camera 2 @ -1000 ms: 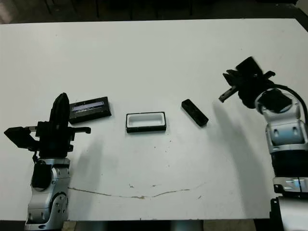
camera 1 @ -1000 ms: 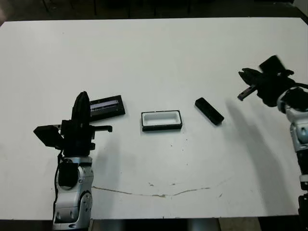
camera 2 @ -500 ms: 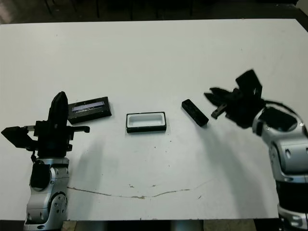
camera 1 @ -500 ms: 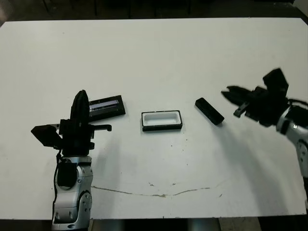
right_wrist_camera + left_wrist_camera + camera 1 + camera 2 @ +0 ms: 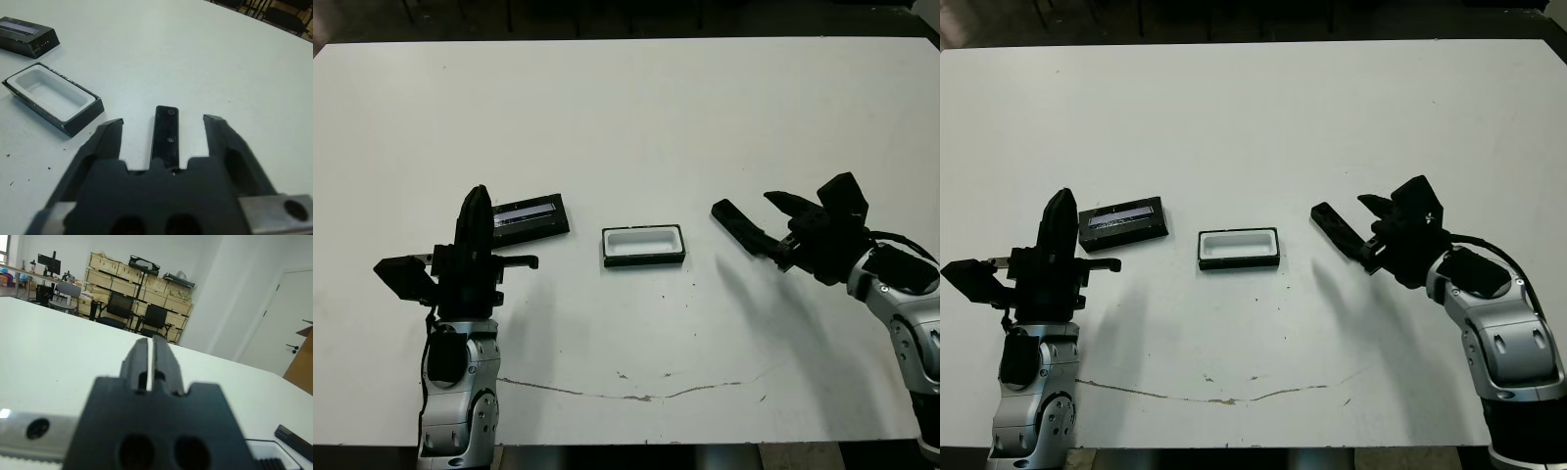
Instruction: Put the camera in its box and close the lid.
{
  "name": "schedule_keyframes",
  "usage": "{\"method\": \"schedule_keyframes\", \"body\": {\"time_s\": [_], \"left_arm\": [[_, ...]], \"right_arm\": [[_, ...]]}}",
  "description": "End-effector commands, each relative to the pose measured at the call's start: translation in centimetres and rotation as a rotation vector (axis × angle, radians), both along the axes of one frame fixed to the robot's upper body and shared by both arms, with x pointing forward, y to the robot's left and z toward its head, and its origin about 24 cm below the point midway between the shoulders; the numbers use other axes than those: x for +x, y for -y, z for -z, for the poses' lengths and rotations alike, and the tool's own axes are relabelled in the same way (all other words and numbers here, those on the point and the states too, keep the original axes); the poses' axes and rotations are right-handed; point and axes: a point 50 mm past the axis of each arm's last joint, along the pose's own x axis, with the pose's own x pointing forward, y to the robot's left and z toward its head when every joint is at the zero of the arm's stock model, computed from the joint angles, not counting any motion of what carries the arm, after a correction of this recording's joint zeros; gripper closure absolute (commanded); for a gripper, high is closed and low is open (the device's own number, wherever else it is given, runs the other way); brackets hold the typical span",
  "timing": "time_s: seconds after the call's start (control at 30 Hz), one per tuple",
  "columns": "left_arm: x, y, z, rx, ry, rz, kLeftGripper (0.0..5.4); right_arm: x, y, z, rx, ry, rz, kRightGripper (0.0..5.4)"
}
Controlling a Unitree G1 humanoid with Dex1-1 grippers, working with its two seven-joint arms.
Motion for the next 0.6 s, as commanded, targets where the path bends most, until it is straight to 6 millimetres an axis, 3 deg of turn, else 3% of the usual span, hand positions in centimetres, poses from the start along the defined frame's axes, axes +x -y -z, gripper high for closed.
{"method": "schedule_keyframes", "body": {"time_s": [0.03,0.27,0.6], "left_arm": [[-0.4,-0.4,0.8,0.006,-0.045,-0.009,5.40],[-0.5,-0.5,0.9,0.005,-0.049,-0.002,5.40],[-0.6,-0.5,1.1,0.006,-0.044,0.001,5.40]], "right_arm": [[-0.1,0.2,1.3,-0.004,-0.037,0.011,1.18],[0.4,0.7,2.3,0.013,-0.061,0.039,0.02],[0.1,1.0,3.6,-0.001,-0.087,0.047,0.02]]}}
